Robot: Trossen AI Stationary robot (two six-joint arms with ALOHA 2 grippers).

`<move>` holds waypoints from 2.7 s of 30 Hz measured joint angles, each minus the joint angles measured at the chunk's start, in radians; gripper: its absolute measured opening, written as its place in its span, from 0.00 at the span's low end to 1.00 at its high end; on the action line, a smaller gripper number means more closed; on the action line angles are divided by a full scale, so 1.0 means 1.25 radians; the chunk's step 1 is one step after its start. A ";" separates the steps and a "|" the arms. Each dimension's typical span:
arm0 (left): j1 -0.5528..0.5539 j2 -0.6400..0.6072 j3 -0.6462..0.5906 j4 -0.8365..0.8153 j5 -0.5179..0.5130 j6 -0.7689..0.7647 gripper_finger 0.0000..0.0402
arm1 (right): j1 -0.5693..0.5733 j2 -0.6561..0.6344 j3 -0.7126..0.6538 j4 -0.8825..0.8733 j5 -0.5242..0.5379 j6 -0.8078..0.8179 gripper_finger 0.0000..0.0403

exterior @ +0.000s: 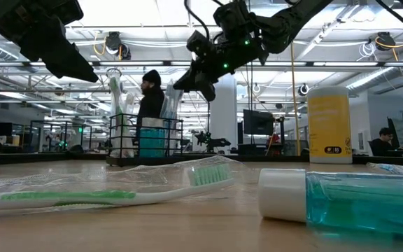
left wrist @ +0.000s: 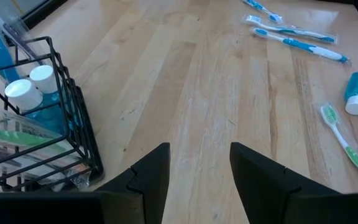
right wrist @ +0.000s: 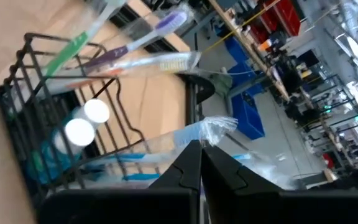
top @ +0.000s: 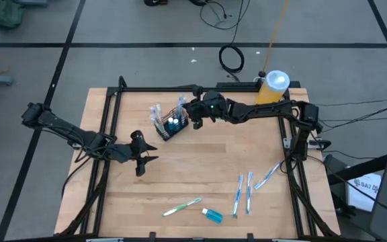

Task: Pick & Place toothbrushing station
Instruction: Put the blue toothbrush into the black wire organizer, then put the green toothbrush into the black wire organizer

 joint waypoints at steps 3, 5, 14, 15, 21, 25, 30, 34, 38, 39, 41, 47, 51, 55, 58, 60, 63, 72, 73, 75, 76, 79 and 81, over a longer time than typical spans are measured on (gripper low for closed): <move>0.000 0.000 0.000 0.000 0.000 -0.003 0.44 | 0.000 0.002 0.000 -0.008 0.000 0.013 0.00; 0.000 0.000 0.000 0.000 0.000 -0.003 0.44 | 0.000 0.002 0.000 -0.006 0.000 0.009 0.00; 0.000 0.000 0.000 -0.001 0.000 -0.006 0.44 | 0.025 -0.008 0.000 0.089 0.072 -0.002 0.11; 0.000 0.000 0.000 0.000 0.000 -0.008 0.44 | 0.029 -0.008 0.000 0.086 0.088 -0.007 0.14; 0.000 0.000 0.000 0.000 0.000 -0.014 0.44 | 0.041 -0.008 -0.001 0.084 0.192 -0.008 0.33; 0.000 0.000 0.000 0.000 0.000 -0.015 0.44 | 0.057 -0.008 -0.001 0.080 0.237 -0.005 0.44; 0.000 0.000 0.000 0.000 0.000 -0.018 0.44 | 0.115 -0.027 -0.001 -0.020 0.309 0.098 0.51; 0.000 0.000 0.000 0.000 0.000 -0.039 0.44 | 0.181 -0.040 0.000 -0.166 0.316 0.245 0.52; 0.000 0.000 0.000 0.001 0.000 -0.057 0.44 | 0.251 -0.059 0.001 -0.337 0.312 0.454 0.51; 0.000 0.000 0.000 0.003 0.000 -0.058 0.44 | 0.268 -0.061 0.002 -0.380 0.312 0.501 0.51; -0.005 0.000 0.000 0.014 0.000 -0.059 0.44 | 0.303 -0.060 0.000 -0.477 0.311 0.595 0.51; -0.036 0.001 0.000 0.096 0.001 -0.054 0.44 | 0.392 -0.063 -0.029 -0.586 0.177 0.777 0.51; -0.073 0.041 0.000 0.203 0.001 -0.053 0.44 | 0.441 -0.058 -0.075 -0.554 0.122 0.788 0.50; -0.118 0.128 0.000 0.372 0.002 -0.051 0.44 | 0.468 -0.061 -0.105 -0.530 0.124 0.753 0.49; -0.141 0.219 0.020 0.468 0.020 -0.054 0.44 | 0.468 -0.059 -0.113 -0.535 0.124 0.746 0.49; -0.147 0.281 0.073 0.455 0.046 -0.072 0.44 | 0.464 -0.066 -0.113 -0.529 0.124 0.746 0.49; -0.149 0.366 0.208 0.304 0.076 -0.094 0.44 | 0.456 -0.071 -0.113 -0.529 0.121 0.746 0.49; -0.126 0.630 0.617 -0.167 0.119 -0.207 0.44 | 0.447 -0.112 -0.112 -0.665 -0.003 0.764 0.49; -0.126 0.656 0.640 -0.173 0.132 -0.206 0.44 | 0.447 -0.120 -0.113 -0.682 -0.002 0.782 0.49; -0.126 0.709 0.680 -0.164 0.152 -0.203 0.44 | 0.453 -0.133 -0.115 -0.691 0.001 0.843 0.49; -0.127 0.735 0.696 -0.161 0.158 -0.204 0.44 | 0.457 -0.142 -0.125 -0.691 0.001 0.877 0.49; -0.127 0.800 0.730 -0.161 0.169 -0.209 0.44 | 0.479 -0.162 -0.164 -0.679 0.000 0.944 0.49; -0.127 0.839 0.739 -0.156 0.168 -0.210 0.44 | 0.498 -0.180 -0.203 -0.662 -0.001 0.981 0.49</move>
